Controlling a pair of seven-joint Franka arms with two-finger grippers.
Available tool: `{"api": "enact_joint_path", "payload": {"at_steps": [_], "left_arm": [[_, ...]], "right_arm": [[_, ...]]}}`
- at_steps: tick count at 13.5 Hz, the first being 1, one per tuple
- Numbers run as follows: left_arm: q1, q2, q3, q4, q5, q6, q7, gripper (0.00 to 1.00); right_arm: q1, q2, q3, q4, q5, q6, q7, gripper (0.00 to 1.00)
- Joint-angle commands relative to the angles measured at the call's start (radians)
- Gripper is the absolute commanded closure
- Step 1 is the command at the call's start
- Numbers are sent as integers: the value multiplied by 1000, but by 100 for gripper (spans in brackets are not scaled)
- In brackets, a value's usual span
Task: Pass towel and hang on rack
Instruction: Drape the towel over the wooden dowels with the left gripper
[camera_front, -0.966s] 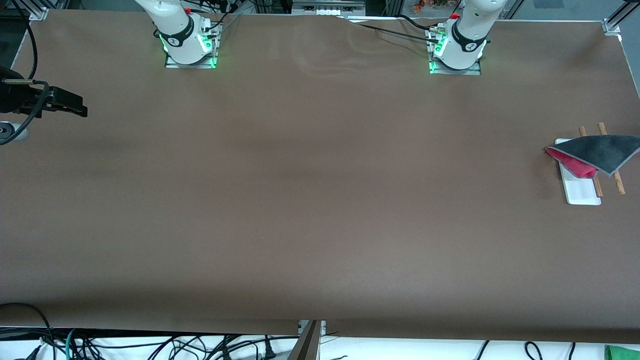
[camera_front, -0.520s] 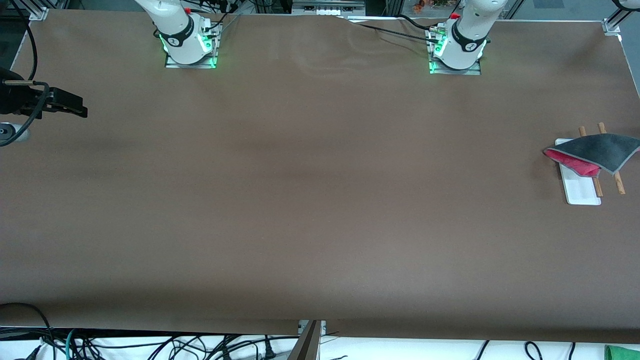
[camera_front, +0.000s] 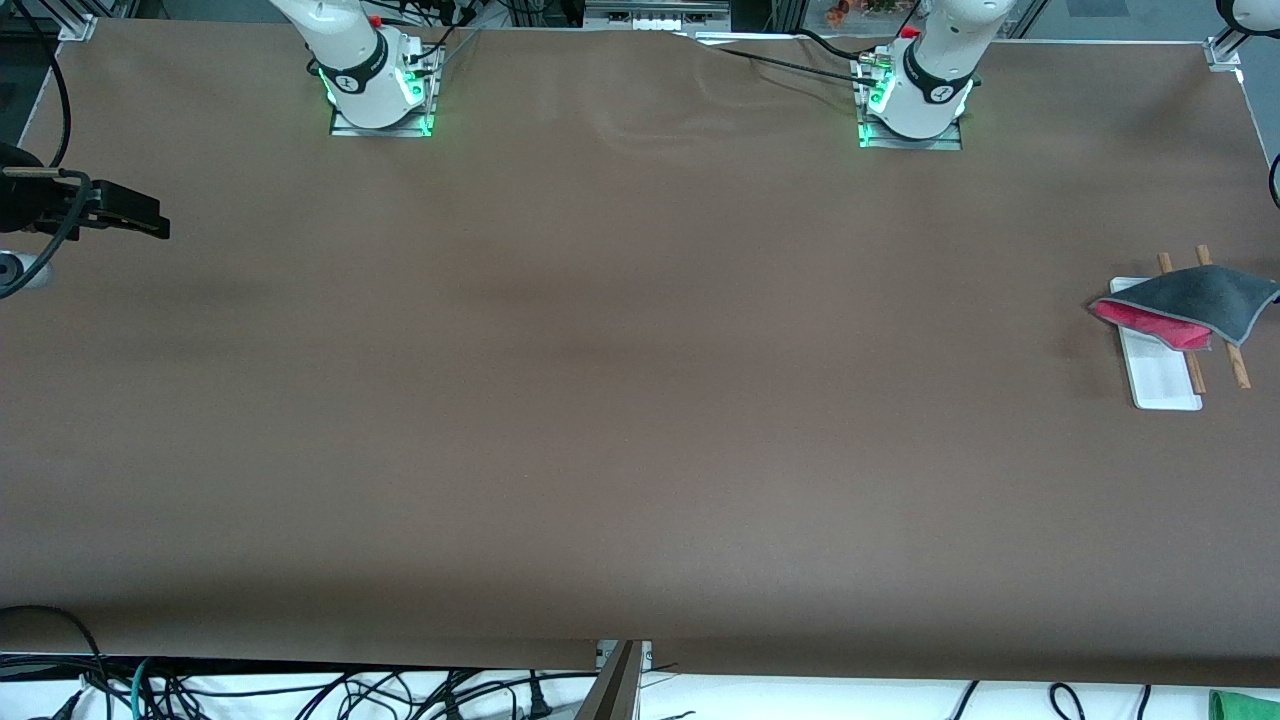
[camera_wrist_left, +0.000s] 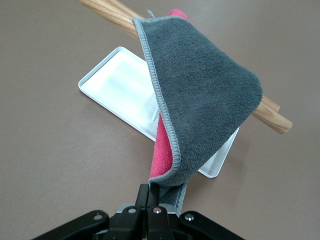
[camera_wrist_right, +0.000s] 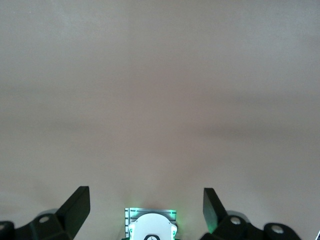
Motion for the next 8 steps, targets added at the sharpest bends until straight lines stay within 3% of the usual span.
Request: {"api": "enact_joint_path", "payload": {"at_steps": [1, 4, 5, 6, 7, 8], "left_arm": [[5, 34, -3, 42, 16, 12, 48, 100], [5, 60, -3, 42, 14, 14, 57, 100], [0, 53, -3, 45, 16, 14, 52, 84], [-3, 51, -6, 59, 14, 24, 52, 31], [-5, 54, -9, 67, 14, 26, 52, 0], [-6, 52, -11, 68, 14, 26, 51, 0]], "right_arm": [[-9, -5, 3, 2, 13, 6, -18, 0], [-9, -5, 3, 2, 13, 7, -18, 0], [-9, 0, 1, 2, 13, 7, -18, 0], [-9, 0, 1, 3, 13, 7, -18, 0], [-9, 1, 1, 3, 11, 7, -18, 0], [-10, 1, 1, 3, 11, 7, -18, 0]]}}
